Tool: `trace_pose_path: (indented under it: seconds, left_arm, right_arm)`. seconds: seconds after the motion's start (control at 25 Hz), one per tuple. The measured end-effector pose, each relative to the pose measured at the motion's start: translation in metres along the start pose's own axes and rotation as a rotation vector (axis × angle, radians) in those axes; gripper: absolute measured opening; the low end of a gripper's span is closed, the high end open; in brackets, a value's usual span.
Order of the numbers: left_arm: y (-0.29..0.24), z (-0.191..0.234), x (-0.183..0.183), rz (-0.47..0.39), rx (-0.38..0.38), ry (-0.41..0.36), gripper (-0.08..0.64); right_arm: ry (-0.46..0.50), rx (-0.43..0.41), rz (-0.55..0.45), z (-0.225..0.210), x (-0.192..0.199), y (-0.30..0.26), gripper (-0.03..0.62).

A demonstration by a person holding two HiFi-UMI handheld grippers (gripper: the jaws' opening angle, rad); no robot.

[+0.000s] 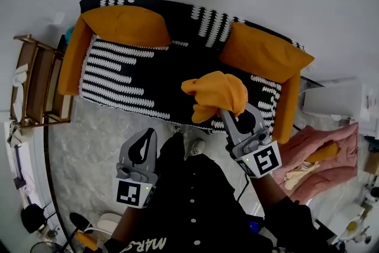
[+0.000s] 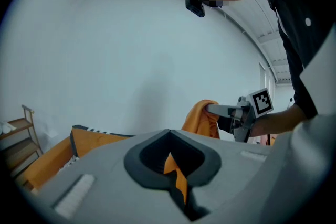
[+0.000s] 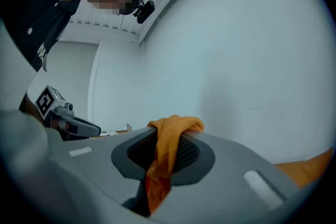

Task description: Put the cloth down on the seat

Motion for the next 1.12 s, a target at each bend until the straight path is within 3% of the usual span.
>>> trace_pose_path:
  seconds: [0.24,0.56,0.68,1.12]
  left_arm:
    - [-0.016,0.011,0.017,0.036,0.033,0.003,0.000]
    - [-0.034,0.017,0.050,0.123,0.049,0.053,0.000]
    - [-0.040,0.018,0.062,0.134,0.062,0.059,0.000]
    - [-0.052,0.025,0.098,0.217,0.093,0.058,0.000]
  right_arm:
    - [-0.079,-0.062,0.079,-0.017,0.053,-0.048,0.077]
    - [-0.108,-0.097,0.217,-0.044,0.130,-0.086,0.078]
    - [-0.111,-0.095,0.316,-0.054,0.166,-0.094,0.078]
    - [-0.127,-0.079,0.493,-0.080,0.278,-0.108,0.078]
Point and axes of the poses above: the fingertips, and each gripper's own axes: y backward along the fingers, z to its left, x out of its underside, the point moved 4 cm from there along y, backward along the fingers, and after that the axes turned 15 degrees about -x, right-handed, at the moved point
